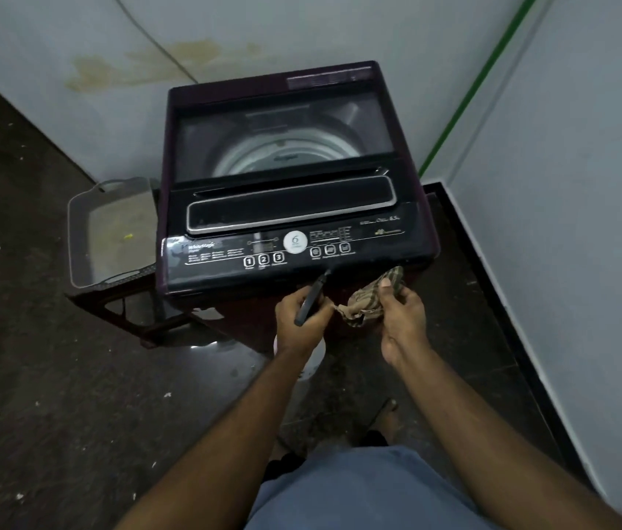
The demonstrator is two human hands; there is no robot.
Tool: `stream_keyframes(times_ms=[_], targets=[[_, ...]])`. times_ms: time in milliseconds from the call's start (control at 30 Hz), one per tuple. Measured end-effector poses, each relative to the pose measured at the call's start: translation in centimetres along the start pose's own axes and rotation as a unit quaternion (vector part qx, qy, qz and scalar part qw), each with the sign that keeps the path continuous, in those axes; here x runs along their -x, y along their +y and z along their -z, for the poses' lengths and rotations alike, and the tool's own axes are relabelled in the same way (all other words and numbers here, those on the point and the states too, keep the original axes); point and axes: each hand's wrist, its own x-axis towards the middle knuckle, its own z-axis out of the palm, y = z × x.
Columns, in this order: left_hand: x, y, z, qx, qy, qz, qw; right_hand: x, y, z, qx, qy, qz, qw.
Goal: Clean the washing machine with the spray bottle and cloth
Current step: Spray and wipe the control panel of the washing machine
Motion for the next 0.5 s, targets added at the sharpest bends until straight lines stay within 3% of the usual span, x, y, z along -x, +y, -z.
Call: stream_keyframes(times_ms=[167, 300, 500], targets=[[-0.8, 1.0, -4.9, -0.021, -0.050, 0.010, 0.998, -1.9, -2.4, 3.3, 0.003, 0.036, 0.017, 0.999], [-0.8, 1.8, -7.0, -0.006, -0.088, -0.011, 0.996, -2.9, -4.0, 5.2, 0.080, 0.055, 0.107, 0.990], [0.4, 1.1, -6.8, -0.008, -0.059, -0.016, 0.998, -5.2, -5.3, 5.6, 0.265, 0.052, 0.300, 0.915]])
